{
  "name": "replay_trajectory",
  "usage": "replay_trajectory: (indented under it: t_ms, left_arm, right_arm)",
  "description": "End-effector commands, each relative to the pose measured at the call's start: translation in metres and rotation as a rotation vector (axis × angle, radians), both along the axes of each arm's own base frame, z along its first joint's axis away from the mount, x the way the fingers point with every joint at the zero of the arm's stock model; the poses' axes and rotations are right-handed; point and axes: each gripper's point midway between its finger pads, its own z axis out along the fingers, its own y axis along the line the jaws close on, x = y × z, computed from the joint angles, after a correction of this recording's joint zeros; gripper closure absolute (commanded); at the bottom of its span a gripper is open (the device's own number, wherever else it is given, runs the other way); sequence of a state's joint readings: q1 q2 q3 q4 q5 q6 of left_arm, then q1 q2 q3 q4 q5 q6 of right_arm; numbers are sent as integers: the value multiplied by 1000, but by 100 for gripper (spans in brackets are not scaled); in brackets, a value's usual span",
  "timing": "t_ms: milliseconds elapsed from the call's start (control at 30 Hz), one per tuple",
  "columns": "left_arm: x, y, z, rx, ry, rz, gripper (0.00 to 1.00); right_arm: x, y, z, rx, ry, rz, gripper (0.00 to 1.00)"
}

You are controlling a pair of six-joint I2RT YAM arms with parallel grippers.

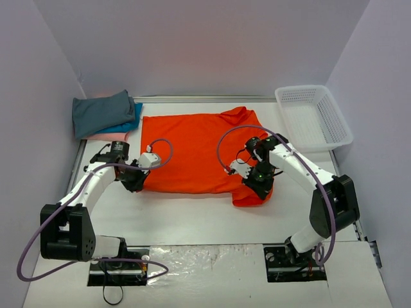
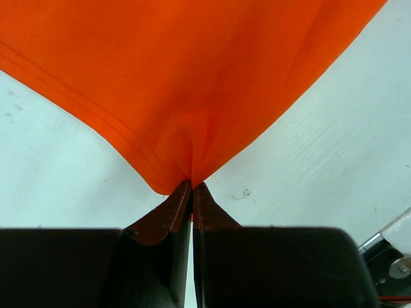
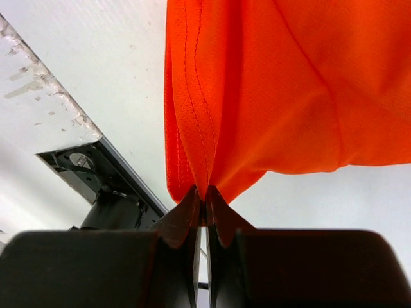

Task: Fold and stack the t-shirts
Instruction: Grap the side of the flattened tshirt closest away from the robot with both arms, then fold the flattened tshirt in 1/3 of the way

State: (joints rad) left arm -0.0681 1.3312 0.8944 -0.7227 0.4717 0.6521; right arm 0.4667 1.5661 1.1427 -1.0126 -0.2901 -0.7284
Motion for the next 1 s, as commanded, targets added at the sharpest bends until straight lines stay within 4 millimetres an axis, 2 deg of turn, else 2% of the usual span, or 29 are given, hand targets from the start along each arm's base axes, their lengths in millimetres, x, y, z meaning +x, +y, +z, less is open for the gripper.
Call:
replay_trajectory:
  t_ms: [0,100,200,367,600,967]
  left_arm:
    - [-14,-5,14,-13,8,-38,98]
    - [-17,-6,19,-13,-14,-38,97]
    - [-11,-2,25,1,-64,4,98]
    - [8,8,37,51,-124,65,98]
    - [27,9,45,65,-134,65,98]
    - [42,10,43,81,-136,65,98]
  right_arm:
    - [-14,-8,29,40,29,15,100]
    - [-9,-11,36,55,13,2,100]
    - [-1,-14,40,56,-3,-6,100]
    - [26,-14,49,66,-53,-34,100]
    - [69,-9,59,65,-107,-59,100]
    - [122,0,50,45,-105,-75,100]
